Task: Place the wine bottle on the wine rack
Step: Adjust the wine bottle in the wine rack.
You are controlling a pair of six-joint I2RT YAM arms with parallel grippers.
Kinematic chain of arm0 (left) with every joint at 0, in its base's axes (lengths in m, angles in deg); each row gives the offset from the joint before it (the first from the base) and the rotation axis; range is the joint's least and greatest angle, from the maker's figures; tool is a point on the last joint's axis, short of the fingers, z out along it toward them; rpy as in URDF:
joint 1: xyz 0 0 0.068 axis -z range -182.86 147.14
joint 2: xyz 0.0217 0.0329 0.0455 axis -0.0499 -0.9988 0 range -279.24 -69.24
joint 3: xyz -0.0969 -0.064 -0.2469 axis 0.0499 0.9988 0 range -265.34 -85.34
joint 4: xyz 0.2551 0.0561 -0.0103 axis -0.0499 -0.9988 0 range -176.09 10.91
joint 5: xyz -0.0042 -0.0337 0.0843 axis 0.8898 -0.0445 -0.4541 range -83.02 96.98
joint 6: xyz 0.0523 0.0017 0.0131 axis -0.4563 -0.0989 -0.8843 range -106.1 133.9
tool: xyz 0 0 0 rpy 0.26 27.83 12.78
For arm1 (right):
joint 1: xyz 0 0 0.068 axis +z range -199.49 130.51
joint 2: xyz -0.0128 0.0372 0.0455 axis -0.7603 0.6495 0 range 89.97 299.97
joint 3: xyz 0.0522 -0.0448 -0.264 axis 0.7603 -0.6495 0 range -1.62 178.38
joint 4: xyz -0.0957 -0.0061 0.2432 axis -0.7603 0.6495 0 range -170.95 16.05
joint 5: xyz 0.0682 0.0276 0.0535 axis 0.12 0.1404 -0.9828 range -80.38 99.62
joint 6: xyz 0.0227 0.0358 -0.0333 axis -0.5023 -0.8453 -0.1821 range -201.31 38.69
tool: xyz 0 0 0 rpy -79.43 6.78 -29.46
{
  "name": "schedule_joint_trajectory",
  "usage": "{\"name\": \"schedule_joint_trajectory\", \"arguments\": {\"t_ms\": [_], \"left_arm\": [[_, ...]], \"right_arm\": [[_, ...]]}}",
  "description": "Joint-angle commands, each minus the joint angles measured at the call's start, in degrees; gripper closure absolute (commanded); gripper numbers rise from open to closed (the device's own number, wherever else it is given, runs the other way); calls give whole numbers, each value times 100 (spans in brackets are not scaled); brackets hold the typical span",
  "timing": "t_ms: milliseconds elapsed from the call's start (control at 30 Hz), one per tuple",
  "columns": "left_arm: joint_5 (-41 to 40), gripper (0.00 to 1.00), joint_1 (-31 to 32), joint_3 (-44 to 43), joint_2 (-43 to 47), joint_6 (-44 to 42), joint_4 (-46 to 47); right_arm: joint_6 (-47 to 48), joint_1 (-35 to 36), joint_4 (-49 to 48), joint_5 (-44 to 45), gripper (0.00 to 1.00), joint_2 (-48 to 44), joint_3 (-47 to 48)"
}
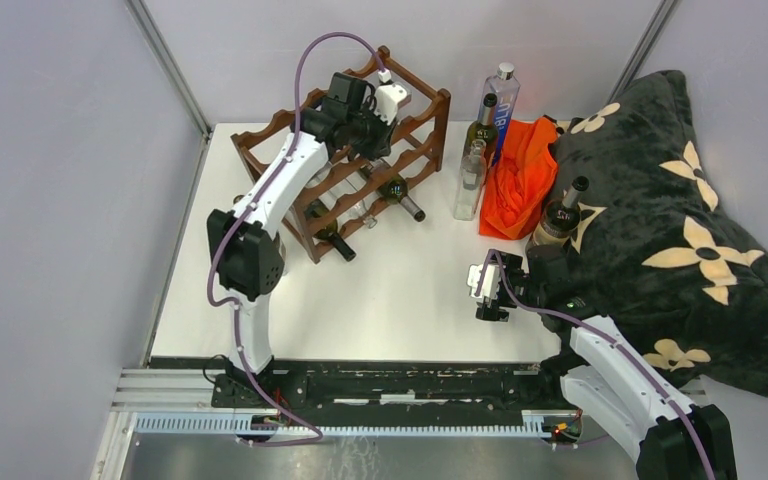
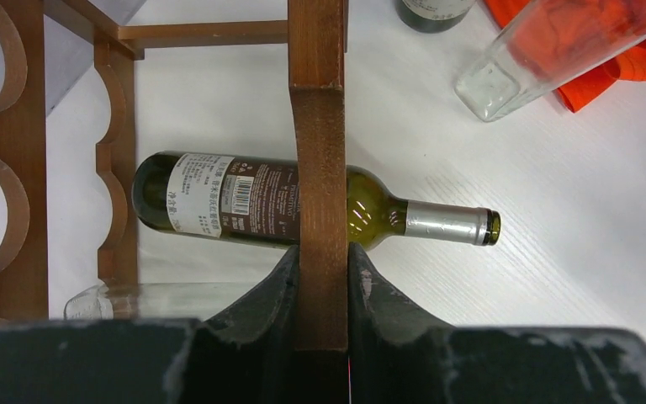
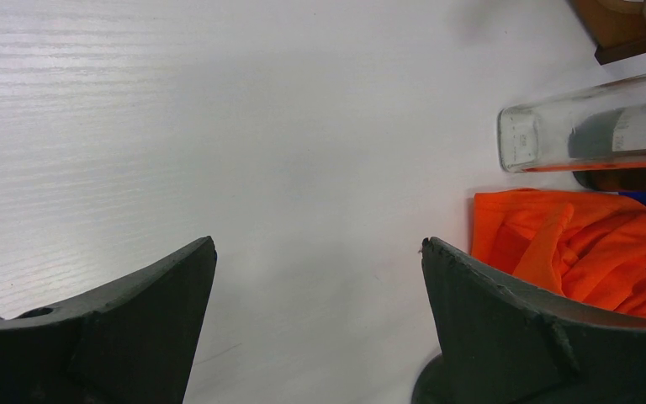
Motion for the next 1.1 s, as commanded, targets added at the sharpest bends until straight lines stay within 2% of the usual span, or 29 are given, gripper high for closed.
{"name": "schedule_joint_trajectory", "arguments": {"t_ms": [0,500,633,733,800,1067], "left_arm": [[-160,90,-74,125,750,-512,26],[668,93,-227,1204,1623,-1619,-185],[633,89,-226,1519,1827,-1639,5],[580,58,-221,1625,1925,-1448,204],[572,43,-228,1644,1977,-1246,327],[527,2,-225,1683,2578,78,1243]], "right_arm": [[58,28,-111,-72,2,-9,-25],[49,34,-108,-106,2,-30,-26],[38,35,-95,-149,2,-41,-26],[17,33,-93,-203,2,-41,-25],[-3,33,-97,-245,2,-37,-22],[-255,30,-225,-421,2,-105,33]]}}
